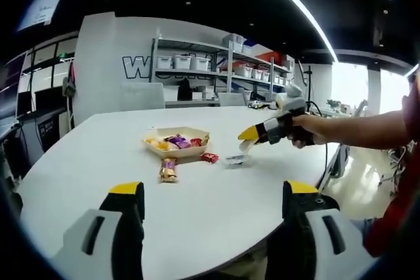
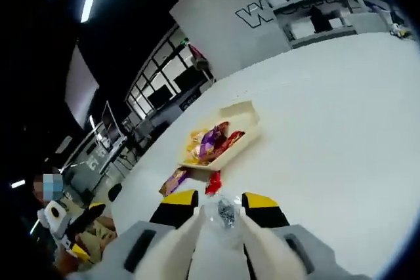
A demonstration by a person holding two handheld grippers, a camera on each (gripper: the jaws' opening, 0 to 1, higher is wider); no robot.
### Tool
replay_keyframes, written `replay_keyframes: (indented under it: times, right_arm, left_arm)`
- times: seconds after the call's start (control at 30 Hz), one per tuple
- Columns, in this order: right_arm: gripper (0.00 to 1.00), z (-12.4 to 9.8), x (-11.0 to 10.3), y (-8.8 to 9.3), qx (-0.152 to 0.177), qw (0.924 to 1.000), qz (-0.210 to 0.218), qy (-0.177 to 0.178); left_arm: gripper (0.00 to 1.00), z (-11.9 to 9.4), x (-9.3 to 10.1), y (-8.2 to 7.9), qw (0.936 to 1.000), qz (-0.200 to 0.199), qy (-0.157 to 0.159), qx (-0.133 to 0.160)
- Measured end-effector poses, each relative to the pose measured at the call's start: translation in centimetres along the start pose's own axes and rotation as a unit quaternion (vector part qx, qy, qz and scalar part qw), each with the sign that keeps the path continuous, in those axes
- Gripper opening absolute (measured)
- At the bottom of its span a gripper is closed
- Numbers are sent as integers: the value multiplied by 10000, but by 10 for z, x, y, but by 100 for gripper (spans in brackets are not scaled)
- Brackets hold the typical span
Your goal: Place the target food into the container with the food tongs after gripping and lifting it, then release it inside without dropping or visibly crushing the food.
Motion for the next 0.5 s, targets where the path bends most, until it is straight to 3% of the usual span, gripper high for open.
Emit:
replay_keyframes:
  times: [0.13,0.2,0.33,0.5]
  right_arm:
    - [21,-3,9,-4,50,9999,114,25]
    - [22,-4,6,-5,71,9997,-210,-50]
    - [22,-1,1,7,-175,9922,-1205,274]
    - [22,0,-1,6,-149,9919,-1229,273]
  left_arm:
    - [84,0,0,3,10000,2,3,-45]
    - [84,0,0,2,10000,9,-4,-33]
    - [84,0,-1,2,10000,8,-16,-27]
    - [84,3,2,0,10000,44,20,-37]
Point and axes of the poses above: the point that each gripper's makers call its tool centre point, and the gripper's own axes: z roughly forward along the fingers, x roughly to its right, y roughly out of its underside, the point moved 4 cm from there along -z, roughly backward along the fingers, and after that the axes turned 13 degrees about -x, right-handed, at the moved point
